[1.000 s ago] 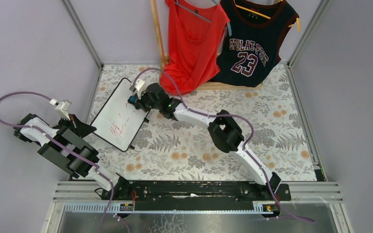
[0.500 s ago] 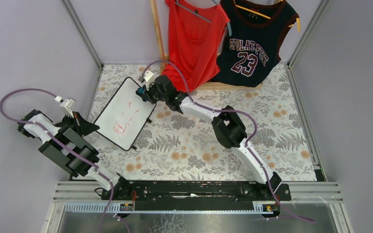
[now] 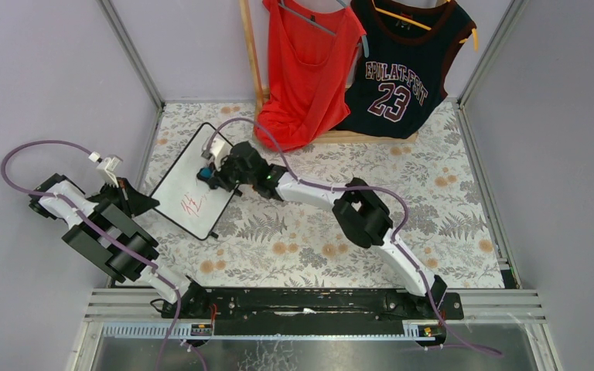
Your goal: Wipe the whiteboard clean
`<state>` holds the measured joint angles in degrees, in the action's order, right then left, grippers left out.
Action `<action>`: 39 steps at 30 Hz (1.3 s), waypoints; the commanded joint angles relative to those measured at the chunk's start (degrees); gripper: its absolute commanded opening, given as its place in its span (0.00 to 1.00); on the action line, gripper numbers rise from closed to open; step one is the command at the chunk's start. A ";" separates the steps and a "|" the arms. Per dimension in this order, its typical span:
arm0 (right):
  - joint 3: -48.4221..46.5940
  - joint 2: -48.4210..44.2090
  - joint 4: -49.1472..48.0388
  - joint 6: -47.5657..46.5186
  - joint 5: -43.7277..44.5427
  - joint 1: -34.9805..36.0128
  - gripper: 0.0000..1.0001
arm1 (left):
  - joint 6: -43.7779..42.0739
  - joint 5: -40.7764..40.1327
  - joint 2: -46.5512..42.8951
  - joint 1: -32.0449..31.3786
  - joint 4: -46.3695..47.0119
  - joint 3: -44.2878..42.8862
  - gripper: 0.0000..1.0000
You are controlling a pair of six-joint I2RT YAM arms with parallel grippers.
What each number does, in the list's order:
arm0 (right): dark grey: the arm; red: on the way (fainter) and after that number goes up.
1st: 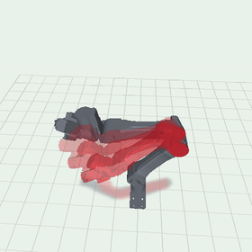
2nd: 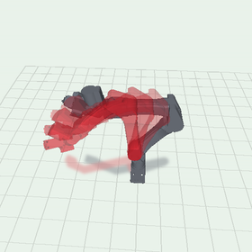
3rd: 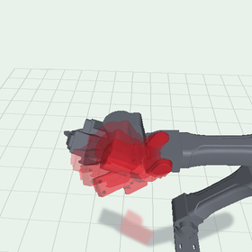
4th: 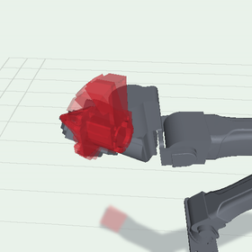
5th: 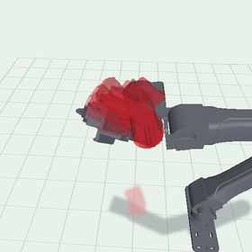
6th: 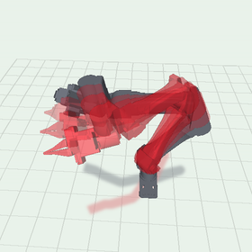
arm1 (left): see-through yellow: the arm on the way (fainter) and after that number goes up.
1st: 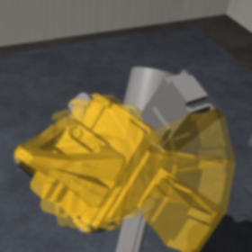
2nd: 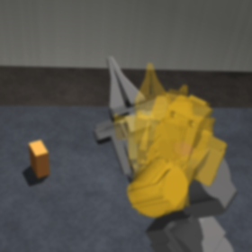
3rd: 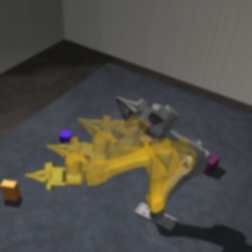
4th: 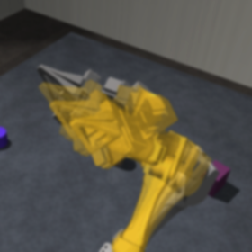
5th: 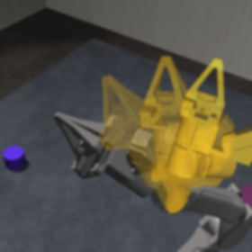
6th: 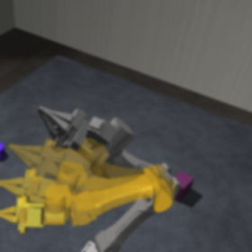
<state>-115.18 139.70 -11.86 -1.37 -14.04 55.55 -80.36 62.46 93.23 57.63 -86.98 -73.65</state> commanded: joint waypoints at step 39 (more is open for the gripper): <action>-1.12 -0.48 -0.51 0.65 0.60 -2.04 0.00 | -6.05 -12.64 -0.15 -2.64 3.75 3.63 0.00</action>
<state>-119.68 141.34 -12.80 -0.67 -13.80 49.69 -80.40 62.50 92.60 55.99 -87.37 -72.25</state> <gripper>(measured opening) 0.062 0.039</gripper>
